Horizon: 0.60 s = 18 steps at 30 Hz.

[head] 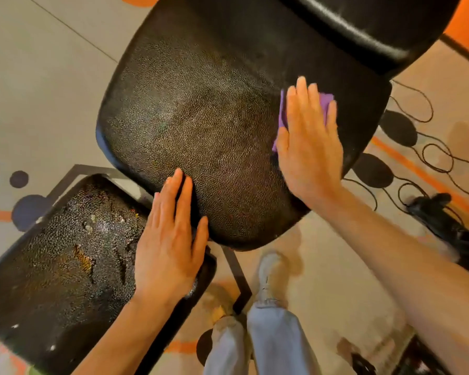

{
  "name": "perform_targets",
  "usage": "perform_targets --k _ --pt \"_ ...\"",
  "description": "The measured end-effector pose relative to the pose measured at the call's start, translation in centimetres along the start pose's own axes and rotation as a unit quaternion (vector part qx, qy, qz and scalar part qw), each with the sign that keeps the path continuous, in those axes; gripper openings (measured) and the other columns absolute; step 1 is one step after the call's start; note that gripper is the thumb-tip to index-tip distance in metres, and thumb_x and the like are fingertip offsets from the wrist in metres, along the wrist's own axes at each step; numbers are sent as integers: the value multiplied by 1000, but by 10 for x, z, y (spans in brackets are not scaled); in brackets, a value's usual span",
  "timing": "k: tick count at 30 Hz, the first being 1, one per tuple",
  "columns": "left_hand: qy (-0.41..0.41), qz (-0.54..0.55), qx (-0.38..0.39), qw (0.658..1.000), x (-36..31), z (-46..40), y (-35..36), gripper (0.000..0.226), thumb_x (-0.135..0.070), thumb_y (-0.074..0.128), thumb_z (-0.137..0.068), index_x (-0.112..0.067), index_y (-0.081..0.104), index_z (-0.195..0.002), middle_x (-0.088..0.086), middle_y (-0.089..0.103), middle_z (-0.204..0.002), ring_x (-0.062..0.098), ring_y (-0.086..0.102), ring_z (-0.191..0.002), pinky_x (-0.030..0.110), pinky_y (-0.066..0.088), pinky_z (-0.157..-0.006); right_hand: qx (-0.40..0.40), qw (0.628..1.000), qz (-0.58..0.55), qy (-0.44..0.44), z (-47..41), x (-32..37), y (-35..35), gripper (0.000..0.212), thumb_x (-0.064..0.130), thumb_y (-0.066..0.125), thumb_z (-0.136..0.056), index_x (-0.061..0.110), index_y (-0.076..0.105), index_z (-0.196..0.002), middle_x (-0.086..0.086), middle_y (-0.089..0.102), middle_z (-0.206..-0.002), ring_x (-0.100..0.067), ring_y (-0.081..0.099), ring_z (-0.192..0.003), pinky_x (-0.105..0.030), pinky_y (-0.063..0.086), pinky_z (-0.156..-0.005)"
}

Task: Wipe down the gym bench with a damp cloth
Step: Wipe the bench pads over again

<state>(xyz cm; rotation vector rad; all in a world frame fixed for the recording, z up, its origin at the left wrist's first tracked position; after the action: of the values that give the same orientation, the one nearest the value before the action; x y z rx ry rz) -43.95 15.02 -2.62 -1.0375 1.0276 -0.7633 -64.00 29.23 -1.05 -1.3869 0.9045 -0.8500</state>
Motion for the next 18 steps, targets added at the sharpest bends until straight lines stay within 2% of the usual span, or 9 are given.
perform_targets --k 1,2,5,6,7,12,18 --pt "-2 -1 5 1000 -1 0 0 66 -40 40 -98 -11 21 -154 5 13 -163 14 7 -151 33 12 -123 -5 999 -25 21 14 14 -1 59 29 23 -99 5 12 -151 -15 11 -160 -30 9 -148 -49 11 -120" --pt "-7 2 8 1000 -1 1 0 66 -41 39 -98 -12 21 -154 4 13 -163 13 6 -151 32 12 -123 3 999 -40 -9 41 36 3 59 29 25 -99 5 13 -152 -14 9 -160 -29 6 -149 -48 10 -121" --pt "-14 13 11 1000 -2 0 -2 66 -39 40 -97 -10 23 -153 2 13 -163 14 10 -151 33 17 -122 72 970 -83 -219 132 89 8 59 29 35 -98 10 20 -152 -7 9 -161 -22 7 -149 -44 9 -121" --pt "-12 10 16 1000 -2 0 -2 67 -40 40 -96 -10 22 -153 2 13 -163 15 11 -151 34 19 -122 74 957 -82 -267 135 84 11 59 30 36 -98 11 22 -151 -5 11 -161 -20 9 -149 -42 10 -121" --pt "-11 5 19 1000 -2 0 -2 68 -42 40 -96 -10 22 -153 2 13 -163 15 12 -151 36 21 -121 65 955 -74 -278 121 69 12 58 30 36 -98 12 23 -151 -4 13 -161 -19 11 -149 -42 12 -120" --pt "-22 4 20 1000 -5 -1 -3 75 -51 41 -93 -11 22 -153 0 14 -163 13 13 -150 36 22 -121 26 996 -2 -86 10 -25 -3 56 32 19 -102 7 15 -152 -11 14 -160 -26 10 -149 -46 10 -121" --pt "-31 14 12 999 -7 1 -5 75 -52 42 -93 -14 21 -154 -3 13 -163 13 15 -150 42 28 -119 21 998 5 -53 7 -25 5 57 33 22 -101 7 15 -151 -14 14 -160 -29 11 -148 -46 12 -120"
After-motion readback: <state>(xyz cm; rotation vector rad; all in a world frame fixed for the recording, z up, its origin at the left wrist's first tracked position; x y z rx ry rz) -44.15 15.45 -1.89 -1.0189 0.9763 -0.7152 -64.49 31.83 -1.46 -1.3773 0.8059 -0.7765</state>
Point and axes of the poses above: each hand's wrist, its own z-axis away from the middle knuckle, its own y-axis out of the palm, x = y × z, the point moved 5 cm from there along -z, towards the middle knuckle
